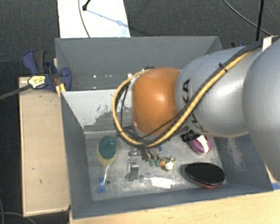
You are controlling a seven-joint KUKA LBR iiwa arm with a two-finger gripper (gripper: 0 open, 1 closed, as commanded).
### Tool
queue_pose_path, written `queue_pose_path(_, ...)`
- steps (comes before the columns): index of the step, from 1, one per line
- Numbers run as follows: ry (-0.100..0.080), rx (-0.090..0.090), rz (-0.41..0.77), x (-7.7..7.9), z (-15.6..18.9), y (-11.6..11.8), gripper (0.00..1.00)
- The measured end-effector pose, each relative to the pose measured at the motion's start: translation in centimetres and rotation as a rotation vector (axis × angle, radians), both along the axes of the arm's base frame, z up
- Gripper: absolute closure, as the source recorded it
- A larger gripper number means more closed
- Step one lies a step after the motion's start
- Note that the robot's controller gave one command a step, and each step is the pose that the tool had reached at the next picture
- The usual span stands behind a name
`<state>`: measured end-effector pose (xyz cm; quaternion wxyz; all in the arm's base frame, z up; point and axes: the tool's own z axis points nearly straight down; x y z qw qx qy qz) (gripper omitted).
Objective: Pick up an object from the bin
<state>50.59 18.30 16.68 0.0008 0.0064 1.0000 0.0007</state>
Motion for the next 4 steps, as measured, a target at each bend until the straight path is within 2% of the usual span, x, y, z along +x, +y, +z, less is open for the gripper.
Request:
queue_pose_path(1, -0.002, 0.000, 0.513, 8.0, -5.6, 5.6, 0.00)
queue_pose_path(2, -0.005, -0.001, 0.911, 8.8, -6.6, 6.4, 0.00)
queue_pose_path(3, -0.001, -0.001, 1.353, 6.2, -6.6, 5.3, 0.00)
queue_pose_path(4, -0.005, -0.001, 1.956, 7.9, -9.7, 5.8, 0.00)
